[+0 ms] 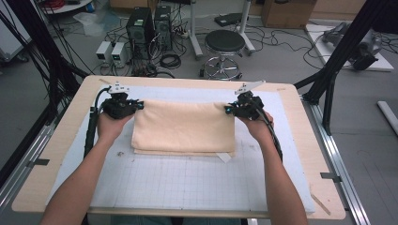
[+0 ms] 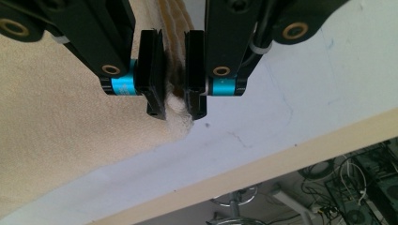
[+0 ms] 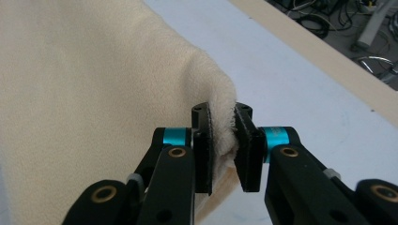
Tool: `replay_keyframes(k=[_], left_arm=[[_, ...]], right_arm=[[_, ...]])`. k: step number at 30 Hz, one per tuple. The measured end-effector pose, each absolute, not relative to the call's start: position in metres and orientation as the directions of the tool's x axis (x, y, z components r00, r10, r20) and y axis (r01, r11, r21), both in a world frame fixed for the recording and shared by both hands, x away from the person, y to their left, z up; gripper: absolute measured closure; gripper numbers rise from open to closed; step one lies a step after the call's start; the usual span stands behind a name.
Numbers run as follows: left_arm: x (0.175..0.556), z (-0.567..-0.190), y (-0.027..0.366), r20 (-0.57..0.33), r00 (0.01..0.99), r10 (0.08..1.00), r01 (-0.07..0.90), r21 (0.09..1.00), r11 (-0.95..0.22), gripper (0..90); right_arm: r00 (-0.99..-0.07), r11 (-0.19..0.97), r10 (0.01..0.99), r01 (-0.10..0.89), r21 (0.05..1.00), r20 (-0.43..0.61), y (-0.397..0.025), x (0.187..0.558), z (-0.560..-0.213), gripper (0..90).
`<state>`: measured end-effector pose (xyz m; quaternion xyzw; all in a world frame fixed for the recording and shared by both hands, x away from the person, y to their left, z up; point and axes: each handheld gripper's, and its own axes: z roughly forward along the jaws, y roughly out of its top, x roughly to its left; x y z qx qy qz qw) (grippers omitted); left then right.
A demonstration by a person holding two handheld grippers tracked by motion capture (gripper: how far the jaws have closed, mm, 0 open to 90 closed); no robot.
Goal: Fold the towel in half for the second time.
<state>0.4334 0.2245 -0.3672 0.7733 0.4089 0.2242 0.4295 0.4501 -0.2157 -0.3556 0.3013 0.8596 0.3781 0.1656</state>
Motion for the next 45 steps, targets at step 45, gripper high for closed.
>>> replay_keyframes(k=[45], left_arm=[[0.345, -0.441, 0.231, -0.061, 0.745, 0.664, 0.417, 0.820, -0.393, 60.6]], right_arm=[[-0.850, 0.576, 0.527, 0.345, 0.741, -0.013, -0.228, 0.358, -0.419, 53.1]])
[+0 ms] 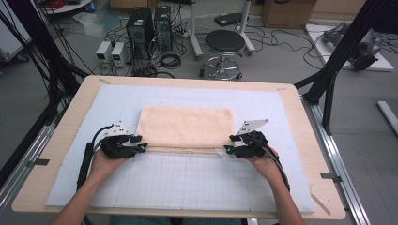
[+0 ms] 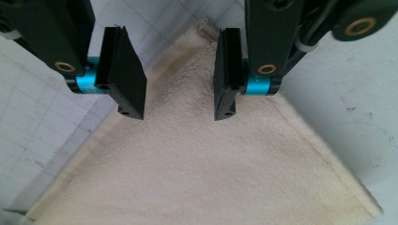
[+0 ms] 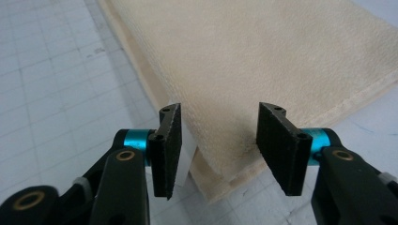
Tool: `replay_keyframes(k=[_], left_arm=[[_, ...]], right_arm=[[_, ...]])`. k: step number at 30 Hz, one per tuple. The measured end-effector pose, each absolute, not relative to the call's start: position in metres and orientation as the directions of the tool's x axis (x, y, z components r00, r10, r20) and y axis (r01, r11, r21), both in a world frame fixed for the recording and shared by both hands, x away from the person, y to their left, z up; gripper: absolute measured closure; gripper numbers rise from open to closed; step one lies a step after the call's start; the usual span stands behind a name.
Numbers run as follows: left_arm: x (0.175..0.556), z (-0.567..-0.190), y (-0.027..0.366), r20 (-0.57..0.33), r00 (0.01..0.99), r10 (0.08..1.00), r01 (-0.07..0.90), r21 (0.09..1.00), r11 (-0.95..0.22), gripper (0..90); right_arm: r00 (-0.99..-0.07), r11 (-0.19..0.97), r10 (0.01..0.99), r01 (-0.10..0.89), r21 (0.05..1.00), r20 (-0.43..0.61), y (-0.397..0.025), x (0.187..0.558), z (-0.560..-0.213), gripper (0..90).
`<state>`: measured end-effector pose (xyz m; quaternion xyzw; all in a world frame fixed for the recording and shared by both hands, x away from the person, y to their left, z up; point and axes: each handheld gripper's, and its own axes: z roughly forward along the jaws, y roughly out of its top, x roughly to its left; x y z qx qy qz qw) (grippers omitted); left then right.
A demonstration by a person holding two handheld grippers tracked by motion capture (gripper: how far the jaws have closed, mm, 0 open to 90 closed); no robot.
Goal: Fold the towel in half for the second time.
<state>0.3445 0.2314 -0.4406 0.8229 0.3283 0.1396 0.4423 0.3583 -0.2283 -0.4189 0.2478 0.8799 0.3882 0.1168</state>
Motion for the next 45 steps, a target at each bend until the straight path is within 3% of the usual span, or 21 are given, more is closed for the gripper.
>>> replay_keyframes(k=[2, 3, 4, 5, 9, 15, 20, 23, 24, 25, 30, 34, 39, 42, 45], left_arm=[[0.344, -0.444, 0.232, -0.044, 0.730, 0.682, 0.412, 0.825, -0.387, 65.8], [0.344, -0.444, 0.232, -0.044, 0.730, 0.682, 0.412, 0.825, -0.387, 69.7], [0.344, -0.444, 0.232, -0.035, 0.726, 0.687, 0.407, 0.827, -0.388, 75.2], [0.343, -0.443, 0.233, -0.038, 0.724, 0.688, 0.409, 0.827, -0.385, 79.9], [0.343, -0.437, 0.237, -0.059, 0.718, 0.694, 0.408, 0.844, -0.350, 85.1], [0.337, -0.425, 0.240, -0.056, 0.724, 0.688, 0.375, 0.869, -0.324, 86.0], [0.333, -0.428, 0.236, -0.062, 0.754, 0.654, 0.395, 0.838, -0.376, 85.0], [0.335, -0.429, 0.237, -0.097, 0.756, 0.648, 0.411, 0.840, -0.354, 73.3], [0.335, -0.429, 0.237, -0.097, 0.756, 0.648, 0.411, 0.840, -0.354, 70.8], [0.335, -0.428, 0.238, -0.098, 0.751, 0.652, 0.407, 0.847, -0.342, 69.9], [0.335, -0.426, 0.240, -0.092, 0.741, 0.665, 0.398, 0.858, -0.325, 71.3], [0.338, -0.434, 0.238, -0.093, 0.728, 0.679, 0.444, 0.819, -0.363, 77.4], [0.338, -0.438, 0.234, -0.074, 0.732, 0.677, 0.445, 0.804, -0.393, 78.1], [0.337, -0.438, 0.234, -0.091, 0.732, 0.675, 0.448, 0.811, -0.376, 76.6], [0.336, -0.437, 0.238, -0.118, 0.725, 0.678, 0.449, 0.828, -0.336, 70.9]], right_arm=[[-0.851, 0.589, 0.526, 0.355, 0.726, -0.010, -0.226, 0.362, -0.426, 65.5], [-0.851, 0.589, 0.526, 0.355, 0.726, -0.010, -0.226, 0.362, -0.426, 65.5], [-0.853, 0.599, 0.522, 0.351, 0.720, -0.018, -0.223, 0.363, -0.427, 77.4], [-0.856, 0.597, 0.516, 0.345, 0.724, -0.017, -0.223, 0.364, -0.426, 81.6], [-0.861, 0.577, 0.508, 0.323, 0.751, -0.021, -0.226, 0.362, -0.418, 84.6], [-0.864, 0.559, 0.502, 0.303, 0.772, -0.024, -0.231, 0.354, -0.406, 84.6], [-0.874, 0.604, 0.486, 0.320, 0.730, -0.019, -0.231, 0.349, -0.412, 82.5], [-0.872, 0.609, 0.490, 0.358, 0.708, 0.019, -0.229, 0.350, -0.418, 66.1], [-0.872, 0.609, 0.490, 0.358, 0.708, 0.019, -0.229, 0.350, -0.418, 66.1], [-0.870, 0.573, 0.492, 0.345, 0.743, 0.024, -0.229, 0.350, -0.414, 60.2], [-0.866, 0.536, 0.499, 0.324, 0.779, 0.017, -0.226, 0.352, -0.409, 61.9], [-0.862, 0.557, 0.506, 0.360, 0.749, 0.037, -0.224, 0.360, -0.420, 69.9], [-0.860, 0.585, 0.508, 0.382, 0.716, 0.045, -0.221, 0.362, -0.429, 71.4], [-0.857, 0.577, 0.513, 0.383, 0.721, 0.044, -0.221, 0.362, -0.428, 69.2], [-0.844, 0.541, 0.533, 0.390, 0.745, 0.055, -0.222, 0.360, -0.425, 58.8]])
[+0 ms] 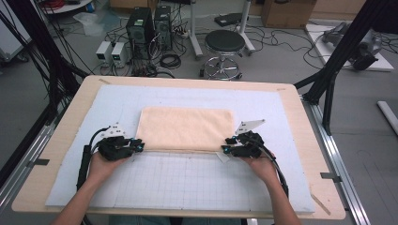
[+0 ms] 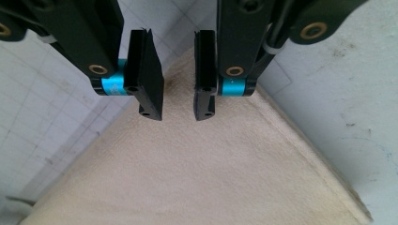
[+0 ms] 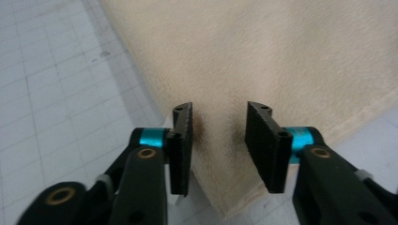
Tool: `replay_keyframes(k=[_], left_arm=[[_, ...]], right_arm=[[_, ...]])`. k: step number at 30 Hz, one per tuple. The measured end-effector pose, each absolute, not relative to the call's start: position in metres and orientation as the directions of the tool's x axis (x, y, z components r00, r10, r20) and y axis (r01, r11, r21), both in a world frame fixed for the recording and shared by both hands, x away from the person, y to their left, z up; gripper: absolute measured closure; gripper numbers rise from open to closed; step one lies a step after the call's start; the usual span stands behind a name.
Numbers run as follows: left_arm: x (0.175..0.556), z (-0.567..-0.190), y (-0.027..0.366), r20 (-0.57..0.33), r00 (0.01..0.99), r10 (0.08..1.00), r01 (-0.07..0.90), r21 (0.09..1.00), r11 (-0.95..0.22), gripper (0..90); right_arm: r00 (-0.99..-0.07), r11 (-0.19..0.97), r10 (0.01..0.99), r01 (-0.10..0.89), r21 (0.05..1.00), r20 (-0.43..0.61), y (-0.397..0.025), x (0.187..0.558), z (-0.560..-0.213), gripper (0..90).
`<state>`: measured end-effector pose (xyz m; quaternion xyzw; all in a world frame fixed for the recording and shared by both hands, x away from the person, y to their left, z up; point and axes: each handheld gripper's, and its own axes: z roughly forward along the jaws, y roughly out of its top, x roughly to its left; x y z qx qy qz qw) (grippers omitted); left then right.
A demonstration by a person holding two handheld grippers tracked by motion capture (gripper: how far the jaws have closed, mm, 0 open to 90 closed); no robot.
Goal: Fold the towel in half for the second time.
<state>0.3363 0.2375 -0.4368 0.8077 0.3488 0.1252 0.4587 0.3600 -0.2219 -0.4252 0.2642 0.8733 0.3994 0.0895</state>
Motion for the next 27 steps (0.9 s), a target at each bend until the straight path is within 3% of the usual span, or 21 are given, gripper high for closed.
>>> replay_keyframes(k=[6, 12, 19, 27], left_arm=[[0.333, -0.433, 0.237, -0.124, 0.734, 0.668, 0.434, 0.842, -0.321, 63.5], [0.329, -0.428, 0.237, -0.112, 0.734, 0.670, 0.424, 0.846, -0.323, 47.7], [0.320, -0.421, 0.236, -0.076, 0.736, 0.673, 0.400, 0.850, -0.342, 32.0], [0.314, -0.416, 0.240, -0.067, 0.727, 0.684, 0.396, 0.854, -0.337, 26.2]], right_arm=[[-0.816, 0.510, 0.577, 0.392, 0.766, 0.033, -0.223, 0.358, -0.420, 42.6], [-0.798, 0.492, 0.602, 0.399, 0.774, 0.029, -0.225, 0.354, -0.415, 30.2], [-0.790, 0.470, 0.613, 0.378, 0.798, 0.013, -0.225, 0.344, -0.406, 23.3], [-0.788, 0.465, 0.615, 0.366, 0.806, 0.003, -0.226, 0.337, -0.401, 18.7]])
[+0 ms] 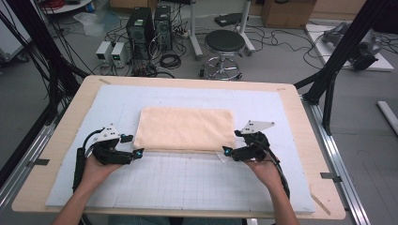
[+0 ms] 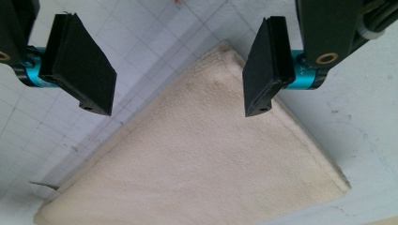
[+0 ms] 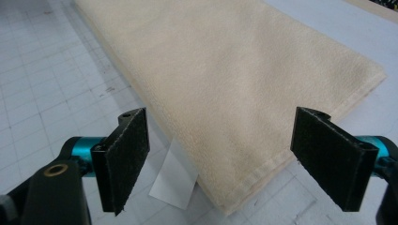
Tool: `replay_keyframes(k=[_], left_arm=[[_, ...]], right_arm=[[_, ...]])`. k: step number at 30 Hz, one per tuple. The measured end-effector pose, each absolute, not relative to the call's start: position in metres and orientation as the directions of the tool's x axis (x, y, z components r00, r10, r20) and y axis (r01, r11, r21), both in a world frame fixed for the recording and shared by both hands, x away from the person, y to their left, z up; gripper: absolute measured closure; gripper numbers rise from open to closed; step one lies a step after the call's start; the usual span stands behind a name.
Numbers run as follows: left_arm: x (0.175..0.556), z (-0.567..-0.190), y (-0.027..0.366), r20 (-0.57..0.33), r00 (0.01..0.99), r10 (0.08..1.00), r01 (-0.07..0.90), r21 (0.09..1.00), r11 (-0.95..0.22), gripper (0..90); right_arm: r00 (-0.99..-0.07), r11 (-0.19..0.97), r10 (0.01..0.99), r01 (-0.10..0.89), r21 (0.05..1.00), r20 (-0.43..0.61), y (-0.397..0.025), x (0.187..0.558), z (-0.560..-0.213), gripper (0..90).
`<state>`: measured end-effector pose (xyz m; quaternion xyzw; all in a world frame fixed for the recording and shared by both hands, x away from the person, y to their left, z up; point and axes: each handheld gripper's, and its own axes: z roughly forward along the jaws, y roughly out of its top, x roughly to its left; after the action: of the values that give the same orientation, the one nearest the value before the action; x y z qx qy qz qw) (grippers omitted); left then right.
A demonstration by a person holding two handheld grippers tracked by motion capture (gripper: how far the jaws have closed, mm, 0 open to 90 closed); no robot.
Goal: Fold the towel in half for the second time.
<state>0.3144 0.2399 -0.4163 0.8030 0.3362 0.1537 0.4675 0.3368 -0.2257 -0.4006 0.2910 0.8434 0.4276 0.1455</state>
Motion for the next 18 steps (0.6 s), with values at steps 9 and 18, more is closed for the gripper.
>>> replay_keyframes(k=[9, 18], left_arm=[[0.305, -0.410, 0.242, -0.051, 0.723, 0.689, 0.377, 0.865, -0.331, 21.8], [0.293, -0.408, 0.243, -0.044, 0.722, 0.691, 0.369, 0.869, -0.330, 20.0]], right_arm=[[-0.785, 0.454, 0.620, 0.355, 0.818, -0.003, -0.229, 0.327, -0.400, 18.2], [-0.773, 0.445, 0.634, 0.350, 0.824, -0.014, -0.237, 0.318, -0.401, 17.4]])
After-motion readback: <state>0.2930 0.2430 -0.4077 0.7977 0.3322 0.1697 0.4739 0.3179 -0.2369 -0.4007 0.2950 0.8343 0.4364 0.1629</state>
